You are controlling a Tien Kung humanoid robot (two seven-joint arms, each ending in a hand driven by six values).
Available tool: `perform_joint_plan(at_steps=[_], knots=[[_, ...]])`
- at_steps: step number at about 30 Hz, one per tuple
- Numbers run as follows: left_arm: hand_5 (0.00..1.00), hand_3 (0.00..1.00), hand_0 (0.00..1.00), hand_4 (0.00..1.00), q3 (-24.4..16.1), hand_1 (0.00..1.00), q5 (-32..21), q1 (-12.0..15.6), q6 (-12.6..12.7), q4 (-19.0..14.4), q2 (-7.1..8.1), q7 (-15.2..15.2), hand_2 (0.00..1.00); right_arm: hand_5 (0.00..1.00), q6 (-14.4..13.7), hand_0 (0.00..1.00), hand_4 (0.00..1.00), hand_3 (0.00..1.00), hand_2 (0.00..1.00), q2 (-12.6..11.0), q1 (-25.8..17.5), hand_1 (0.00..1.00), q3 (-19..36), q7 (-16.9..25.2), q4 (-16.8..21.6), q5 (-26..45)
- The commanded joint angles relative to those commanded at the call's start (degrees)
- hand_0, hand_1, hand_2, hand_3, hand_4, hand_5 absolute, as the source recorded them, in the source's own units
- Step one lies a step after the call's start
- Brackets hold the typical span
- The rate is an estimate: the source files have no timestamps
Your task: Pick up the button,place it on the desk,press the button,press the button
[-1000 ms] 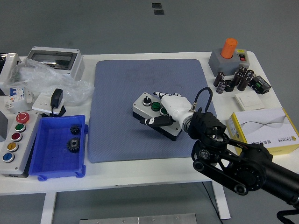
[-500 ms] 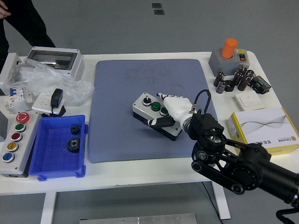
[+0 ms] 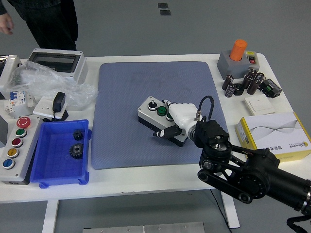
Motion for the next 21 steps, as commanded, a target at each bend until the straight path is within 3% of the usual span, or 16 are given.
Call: perform_joint_plan(at_steps=[1,6,7,12,13,18,19,21], knots=[[0.268,0.63,0.583,0.744,-0.05,0.623,0.01,-0.01,0.06,-0.01,0.0,-0.16,0.601,0.37,-0.09,0.248,0.906,0.814,0.681,0.04,0.03,0.562,-0.15,0.0,-0.03,-0.24],[0.268,0.63,0.583,0.744,-0.17,0.623,-0.08,-0.01,0.29,-0.04,-0.03,-0.75,0.601,0.37,-0.68,0.248,0.906,0.814,0.681,0.15,0.06,0.562,-0.55,0.0,-0.09,-1.0],[0.266,0.629,0.583,0.747,-0.26,0.623,-0.01,0.0,0.32,-0.05,-0.04,-0.84,0.601,0.317,-0.84,0.215,0.857,0.699,0.591,0.16,0.07,0.502,-0.6,0.0,-0.08,-1.19],[0.266,0.629,0.583,0.747,-1.35,0.623,1.09,-0.02,0.4,-0.16,-0.09,-1.23,0.601,0.317,-1.49,0.215,0.857,0.699,0.591,0.25,0.17,0.502,-1.02,0.0,-0.3,-2.01],[0.266,0.63,0.582,0.751,-1.71,0.624,1.46,-0.03,0.41,-0.2,-0.09,-1.3,0.602,0.267,-1.51,0.191,0.787,0.597,0.493,0.28,0.19,0.447,-1.15,0.0,-0.43,-2.11],[0.266,0.63,0.582,0.751,-3.67,0.624,3.45,-0.08,0.45,-0.4,-0.1,-1.59,0.602,0.267,-1.83,0.191,0.787,0.597,0.493,0.28,0.31,0.447,-1.93,0.0,-0.88,-2.58],[0.266,0.629,0.581,0.752,-3.96,0.624,3.76,-0.09,0.46,-0.44,-0.11,-1.64,0.602,0.179,-2.04,0.173,0.699,0.427,0.385,0.18,0.39,0.41,-2.24,0.0,-0.87,-2.69],[0.266,0.629,0.581,0.752,-4.32,0.624,4.15,-0.12,0.47,-0.47,-0.13,-1.71,0.602,0.179,-2.63,0.173,0.699,0.427,0.385,-0.13,0.56,0.41,-2.84,0.0,-0.72,-2.89]])
